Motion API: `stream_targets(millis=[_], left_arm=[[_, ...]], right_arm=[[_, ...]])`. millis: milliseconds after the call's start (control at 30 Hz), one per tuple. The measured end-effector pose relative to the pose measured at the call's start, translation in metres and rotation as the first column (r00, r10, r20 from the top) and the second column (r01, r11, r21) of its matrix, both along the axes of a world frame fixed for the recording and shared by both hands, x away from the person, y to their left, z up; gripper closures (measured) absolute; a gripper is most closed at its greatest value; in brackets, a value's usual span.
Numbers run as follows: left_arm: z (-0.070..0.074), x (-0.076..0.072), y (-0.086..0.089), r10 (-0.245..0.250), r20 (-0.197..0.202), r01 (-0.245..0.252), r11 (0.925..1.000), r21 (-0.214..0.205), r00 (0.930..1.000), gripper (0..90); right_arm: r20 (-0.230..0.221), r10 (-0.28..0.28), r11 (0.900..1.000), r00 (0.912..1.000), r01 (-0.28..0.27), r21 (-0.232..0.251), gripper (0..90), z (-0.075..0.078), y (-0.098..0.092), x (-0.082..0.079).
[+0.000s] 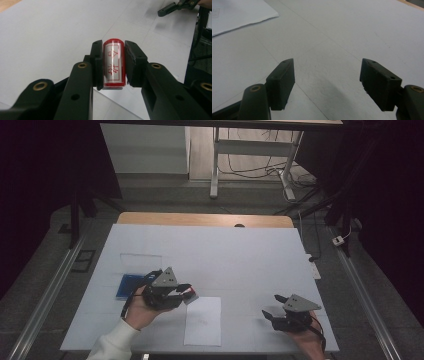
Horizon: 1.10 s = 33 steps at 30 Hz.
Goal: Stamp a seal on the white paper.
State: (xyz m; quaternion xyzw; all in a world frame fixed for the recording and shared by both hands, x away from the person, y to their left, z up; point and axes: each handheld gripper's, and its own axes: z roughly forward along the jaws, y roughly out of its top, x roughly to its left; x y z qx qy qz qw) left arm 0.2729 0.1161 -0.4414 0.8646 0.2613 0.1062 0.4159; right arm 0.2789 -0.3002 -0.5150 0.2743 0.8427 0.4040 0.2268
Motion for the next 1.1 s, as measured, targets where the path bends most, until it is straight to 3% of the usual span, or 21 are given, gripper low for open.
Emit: stream_targets(millis=[600, 1100], left_arm=[[-0.016, -0.001, -0.03, -0.063, -0.043, 0.065, 0.9969, 0.044, 0.9971, 70.2], [-0.032, 0.0, -0.047, -0.102, -0.079, 0.11, 0.9881, 0.107, 0.9916, 70.2]], right_arm=[[0.0, -0.003, 1.0, 1.0, 0.003, 0.0, 27.5, 0.0, 0.0, 0.0], [-0.003, 0.003, 1.0, 1.0, -0.003, -0.006, 27.6, -0.001, 0.0, 0.001]])
